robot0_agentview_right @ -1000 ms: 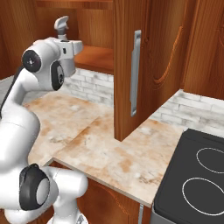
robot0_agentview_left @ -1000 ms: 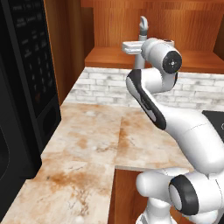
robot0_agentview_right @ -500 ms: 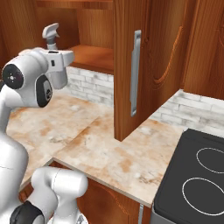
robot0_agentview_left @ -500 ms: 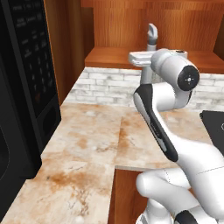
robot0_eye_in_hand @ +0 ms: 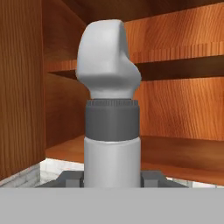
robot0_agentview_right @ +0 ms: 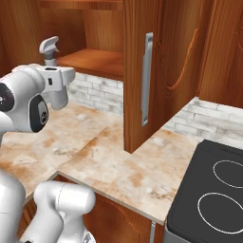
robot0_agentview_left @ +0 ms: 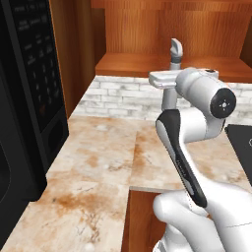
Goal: Move the cutting board and knife to the sink. Then move spray from the cabinet to the counter.
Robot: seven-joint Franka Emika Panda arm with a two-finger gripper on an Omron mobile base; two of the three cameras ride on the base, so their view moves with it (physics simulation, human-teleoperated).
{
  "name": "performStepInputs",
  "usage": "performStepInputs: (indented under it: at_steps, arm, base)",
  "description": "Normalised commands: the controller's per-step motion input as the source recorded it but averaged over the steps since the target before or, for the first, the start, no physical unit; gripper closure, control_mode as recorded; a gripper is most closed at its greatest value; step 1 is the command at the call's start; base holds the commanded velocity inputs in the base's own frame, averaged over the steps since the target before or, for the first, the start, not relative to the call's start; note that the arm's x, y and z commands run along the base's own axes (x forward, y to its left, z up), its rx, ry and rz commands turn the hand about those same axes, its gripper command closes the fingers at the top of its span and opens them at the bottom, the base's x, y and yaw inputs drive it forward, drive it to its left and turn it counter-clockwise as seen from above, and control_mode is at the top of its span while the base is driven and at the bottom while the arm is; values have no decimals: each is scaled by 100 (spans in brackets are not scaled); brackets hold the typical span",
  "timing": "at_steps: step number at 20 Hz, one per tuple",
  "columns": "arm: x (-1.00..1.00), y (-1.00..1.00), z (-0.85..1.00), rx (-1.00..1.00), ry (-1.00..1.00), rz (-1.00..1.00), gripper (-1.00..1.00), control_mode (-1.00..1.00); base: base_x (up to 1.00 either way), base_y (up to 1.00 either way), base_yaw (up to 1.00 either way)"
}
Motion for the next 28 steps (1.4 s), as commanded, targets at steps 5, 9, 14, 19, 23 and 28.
performStepInputs:
  at_steps: [5, 9, 14, 19, 23, 28]
  arm:
    - [-26, 0, -31, 0, 0, 16, 100, -100]
    - [-24, 0, -35, 0, 0, 21, 100, -100]
    - [-12, 13, -39, 0, 0, 17, 100, -100]
    - [-6, 24, -31, 0, 0, 17, 100, -100]
    - [0, 25, -36, 0, 0, 22, 100, -100]
    - [0, 29, -36, 0, 0, 20, 100, -100]
  base:
    - [0, 0, 0]
    - [0, 0, 0]
    - [0, 0, 0]
    - [0, 0, 0]
    - [0, 0, 0]
    - [0, 0, 0]
